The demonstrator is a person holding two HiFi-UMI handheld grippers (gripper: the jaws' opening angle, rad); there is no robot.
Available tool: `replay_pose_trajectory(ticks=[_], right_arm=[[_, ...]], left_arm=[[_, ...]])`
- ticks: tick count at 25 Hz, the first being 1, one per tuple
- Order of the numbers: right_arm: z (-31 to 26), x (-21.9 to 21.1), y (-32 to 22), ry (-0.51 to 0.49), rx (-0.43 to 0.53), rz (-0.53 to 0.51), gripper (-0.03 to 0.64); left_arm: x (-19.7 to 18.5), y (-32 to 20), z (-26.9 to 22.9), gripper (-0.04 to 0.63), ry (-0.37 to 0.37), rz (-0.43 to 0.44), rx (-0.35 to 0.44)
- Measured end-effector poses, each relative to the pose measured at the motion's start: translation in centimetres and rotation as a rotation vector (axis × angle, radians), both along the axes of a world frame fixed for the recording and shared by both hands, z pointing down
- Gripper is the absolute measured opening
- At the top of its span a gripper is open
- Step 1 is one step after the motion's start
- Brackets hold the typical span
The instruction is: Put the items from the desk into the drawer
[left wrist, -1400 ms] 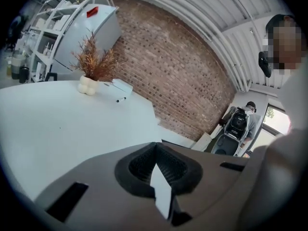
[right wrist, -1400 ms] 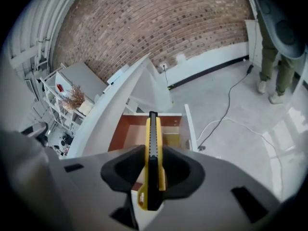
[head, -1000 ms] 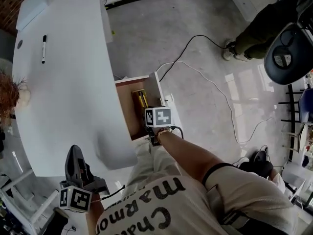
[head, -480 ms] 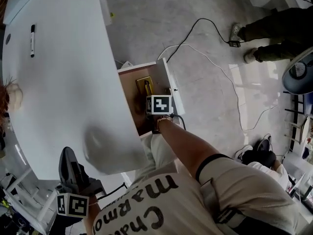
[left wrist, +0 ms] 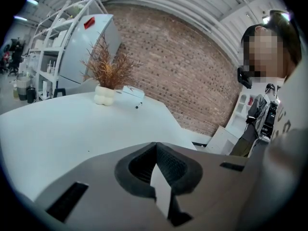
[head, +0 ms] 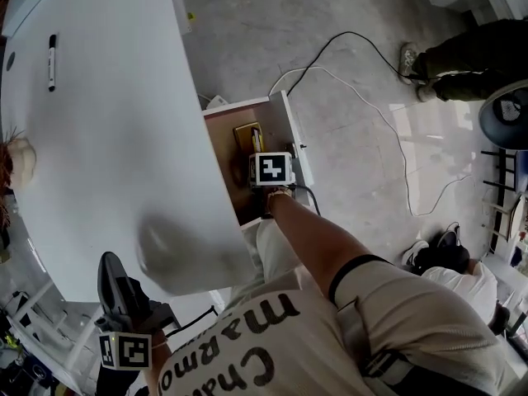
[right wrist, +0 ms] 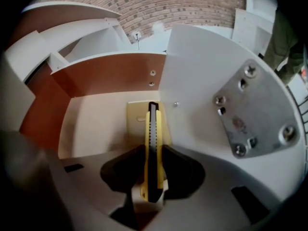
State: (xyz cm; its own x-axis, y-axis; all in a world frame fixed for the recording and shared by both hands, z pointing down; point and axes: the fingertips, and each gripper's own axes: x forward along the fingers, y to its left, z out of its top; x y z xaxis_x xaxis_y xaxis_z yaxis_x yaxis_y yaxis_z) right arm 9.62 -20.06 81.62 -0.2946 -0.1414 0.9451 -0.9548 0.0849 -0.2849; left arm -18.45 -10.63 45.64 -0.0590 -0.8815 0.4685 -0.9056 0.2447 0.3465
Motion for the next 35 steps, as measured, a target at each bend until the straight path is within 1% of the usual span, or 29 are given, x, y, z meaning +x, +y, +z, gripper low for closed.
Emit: replay_pose_trajectory(ticks=[3,7,9,11,13,15,17,19,22,24,25,28,30,32,35], right_arm=[[0.2,0.3,1.0,0.027,-0.045,-0.003,0.124],[-0.1,0.7,0.2,0.044,-0.014,-0.025,0.138],[-0.9,0.8,0.7,0.027,-0.025,-0.016,0.149],[-1.8,1.1,1.1,0.006,-0.009,-0.012,0.152],[-2.7,1.4,1.1,-0.008,0.010,-0.017,0.163],[-3.4,1.8,1.3,-0.019,-0.003,-0.010,0.175],[-4.7,2.1,1.6,-0.043,-0.009,0.007,0.158],[-6.9,2.2,1.7,-0.081,0.012,0.023,0.133],[-11.8,2.2,0.8,-0.148,0.100,0.043,0.087],[-16.2,1.9,-1.6,-0.195,0.192,0.047,0.034],[-18.7,1.5,-3.3,-0.217,0.249,0.038,0.023],[-26.5,0.3,-7.3,-0.276,0.420,-0.012,0.009],[-31.6,-0.1,-7.7,-0.309,0.509,-0.028,0.005],[-36.5,-0.1,-7.4,-0.346,0.589,-0.017,0.003],[-43.0,-0.7,-7.2,-0.424,0.696,0.021,0.003]], left_arm=[[-0.3,0.8,-0.2,0.002,0.006,-0.030,-0.002],[0.0,1.3,-0.7,0.002,0.004,-0.050,0.013],[0.6,1.7,-1.1,0.002,0.000,-0.050,0.020],[1.3,2.0,-1.8,0.002,-0.003,-0.039,0.029],[1.9,2.1,-2.7,0.002,-0.001,-0.039,0.055],[2.5,2.2,-3.9,0.002,0.004,-0.046,0.089],[3.4,2.7,-5.0,0.002,0.005,-0.044,0.114],[4.1,3.4,-5.8,0.002,0.020,-0.044,0.121],[4.8,4.5,-6.6,0.002,0.081,-0.062,0.125],[4.8,4.2,-7.2,0.002,0.102,-0.069,0.141],[4.7,3.7,-7.5,0.002,0.105,-0.068,0.154],[4.6,2.5,-9.1,0.002,0.113,-0.056,0.208],[4.8,2.8,-10.8,0.002,0.125,-0.046,0.249],[4.9,3.4,-12.7,0.002,0.136,-0.033,0.298],[3.9,3.9,-15.6,0.002,0.134,-0.023,0.381]])
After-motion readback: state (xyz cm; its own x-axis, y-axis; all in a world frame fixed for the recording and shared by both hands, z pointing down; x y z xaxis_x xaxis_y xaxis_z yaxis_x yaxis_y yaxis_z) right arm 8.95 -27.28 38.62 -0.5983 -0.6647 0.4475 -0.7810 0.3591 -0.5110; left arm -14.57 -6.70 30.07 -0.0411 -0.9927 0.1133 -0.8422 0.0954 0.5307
